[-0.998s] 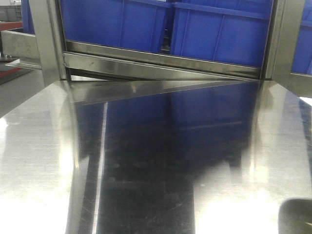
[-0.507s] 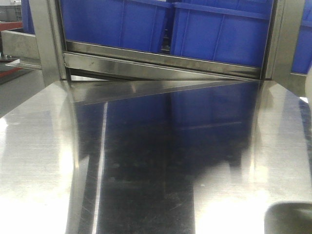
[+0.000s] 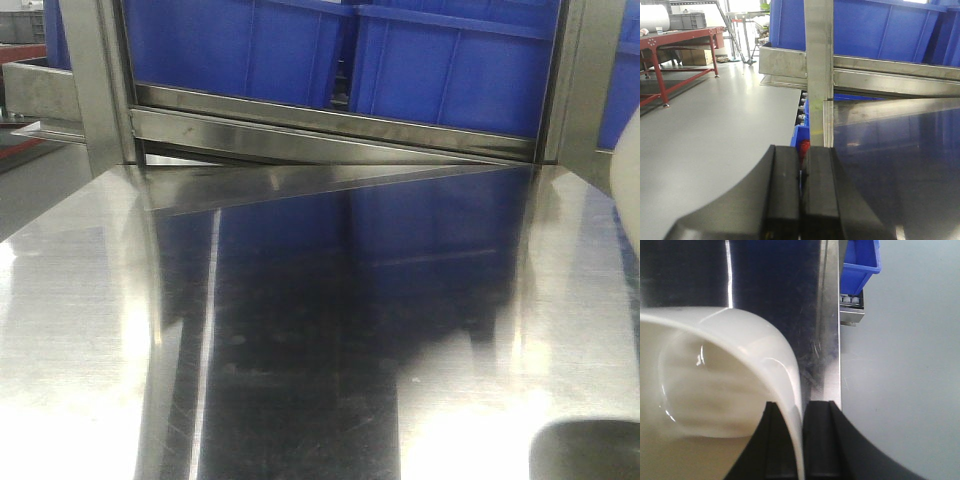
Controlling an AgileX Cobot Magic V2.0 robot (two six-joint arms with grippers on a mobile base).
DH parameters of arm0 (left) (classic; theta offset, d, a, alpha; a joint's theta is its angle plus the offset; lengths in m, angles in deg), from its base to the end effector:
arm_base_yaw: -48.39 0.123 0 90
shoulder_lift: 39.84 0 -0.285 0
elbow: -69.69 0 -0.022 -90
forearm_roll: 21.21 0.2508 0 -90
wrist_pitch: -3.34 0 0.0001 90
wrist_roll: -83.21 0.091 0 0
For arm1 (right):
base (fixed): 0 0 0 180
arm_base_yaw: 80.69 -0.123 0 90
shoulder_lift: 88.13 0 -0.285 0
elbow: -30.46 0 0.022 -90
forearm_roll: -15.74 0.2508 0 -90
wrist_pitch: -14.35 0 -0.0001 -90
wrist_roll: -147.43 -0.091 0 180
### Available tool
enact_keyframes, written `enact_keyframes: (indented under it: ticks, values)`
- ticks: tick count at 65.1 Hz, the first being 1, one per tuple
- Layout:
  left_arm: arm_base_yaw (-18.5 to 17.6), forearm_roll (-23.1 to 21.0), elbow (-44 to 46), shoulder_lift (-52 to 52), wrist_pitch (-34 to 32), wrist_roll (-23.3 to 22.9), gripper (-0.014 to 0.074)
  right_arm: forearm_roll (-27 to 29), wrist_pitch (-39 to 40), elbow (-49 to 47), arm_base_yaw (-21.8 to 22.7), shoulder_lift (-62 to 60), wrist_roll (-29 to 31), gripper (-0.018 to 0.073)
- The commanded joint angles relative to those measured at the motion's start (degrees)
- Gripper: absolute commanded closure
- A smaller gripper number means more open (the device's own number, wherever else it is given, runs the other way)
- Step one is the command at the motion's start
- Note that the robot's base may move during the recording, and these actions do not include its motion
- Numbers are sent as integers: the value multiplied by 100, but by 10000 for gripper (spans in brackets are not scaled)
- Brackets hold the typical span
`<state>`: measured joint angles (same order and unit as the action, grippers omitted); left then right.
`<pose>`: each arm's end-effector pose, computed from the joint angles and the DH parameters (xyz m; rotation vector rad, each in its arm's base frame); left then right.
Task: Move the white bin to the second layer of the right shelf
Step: 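Hold the lifted bin in the right gripper while the base backs away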
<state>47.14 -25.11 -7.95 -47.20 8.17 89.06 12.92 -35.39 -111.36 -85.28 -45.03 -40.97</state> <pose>0.0562 -0.0018 0.2035 0.0485 1.5669 0.0053 0.1050 0.0050 0.3178 0.0592 2.2854 0.0587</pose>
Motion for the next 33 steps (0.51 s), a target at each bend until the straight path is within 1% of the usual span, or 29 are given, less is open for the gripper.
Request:
enact_keyframes:
  ticks: [1,33]
  values:
    - [4,-35,-211,91,-483,-15,512,0,492,-168,2,-11,37,511]
    - [4,-35,-211,91,-483,-15,512,0,492,-168,2,-11,37,511]
